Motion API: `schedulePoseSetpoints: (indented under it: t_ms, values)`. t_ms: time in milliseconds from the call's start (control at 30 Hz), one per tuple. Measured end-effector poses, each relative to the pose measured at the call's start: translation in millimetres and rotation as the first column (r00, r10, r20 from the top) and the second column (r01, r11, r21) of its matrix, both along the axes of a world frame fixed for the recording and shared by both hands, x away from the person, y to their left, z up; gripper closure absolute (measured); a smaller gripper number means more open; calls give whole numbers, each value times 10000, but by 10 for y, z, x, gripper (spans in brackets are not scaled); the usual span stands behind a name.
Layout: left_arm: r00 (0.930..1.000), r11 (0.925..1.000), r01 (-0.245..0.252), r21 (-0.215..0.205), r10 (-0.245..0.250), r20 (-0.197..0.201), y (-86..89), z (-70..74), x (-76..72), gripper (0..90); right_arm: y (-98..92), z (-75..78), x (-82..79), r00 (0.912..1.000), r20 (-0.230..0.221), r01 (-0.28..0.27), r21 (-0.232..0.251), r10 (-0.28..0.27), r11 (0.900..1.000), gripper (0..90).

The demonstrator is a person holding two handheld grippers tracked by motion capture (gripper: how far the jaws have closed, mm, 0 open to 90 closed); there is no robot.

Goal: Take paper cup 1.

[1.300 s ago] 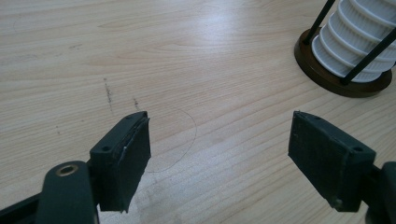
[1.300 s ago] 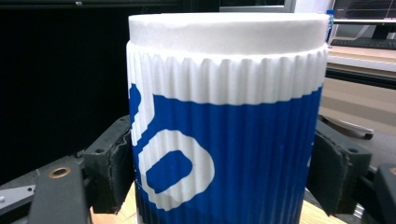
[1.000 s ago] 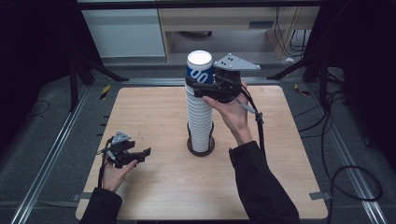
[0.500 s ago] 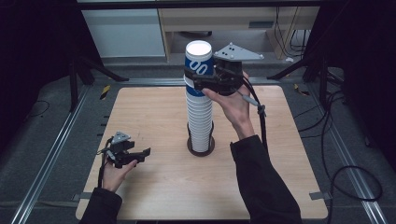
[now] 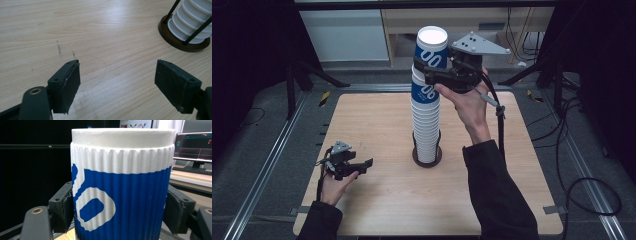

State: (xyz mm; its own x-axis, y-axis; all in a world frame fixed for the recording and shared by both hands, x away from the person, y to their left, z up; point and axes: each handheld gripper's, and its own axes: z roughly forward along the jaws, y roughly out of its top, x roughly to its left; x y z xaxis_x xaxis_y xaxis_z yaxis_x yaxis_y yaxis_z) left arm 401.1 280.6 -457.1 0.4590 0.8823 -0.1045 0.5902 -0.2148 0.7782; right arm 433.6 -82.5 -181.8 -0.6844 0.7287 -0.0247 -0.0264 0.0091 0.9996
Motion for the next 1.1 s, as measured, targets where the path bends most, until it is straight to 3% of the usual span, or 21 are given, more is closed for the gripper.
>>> schedulePoseSetpoints:
  t_ms: [200,367,800,1100]
  values:
    - [10000,10000,-1,-46,1,65,13,15,-10,203,-195,46,-99,9992,233,319,-71,-317,9995,237]
    - [10000,10000,5,-18,-5,54,4,22,-14,204,-451,-45,-179,9968,119,796,-255,-793,9965,237]
    - [9999,9999,93,57,-93,73,-18,30,-24,204,-963,-489,-341,9892,-538,1332,-636,-1367,9891,235]
    - [9996,9997,254,51,-255,121,-26,58,-37,206,-1120,-812,-370,9884,-1022,1052,-697,-1120,9920,234]
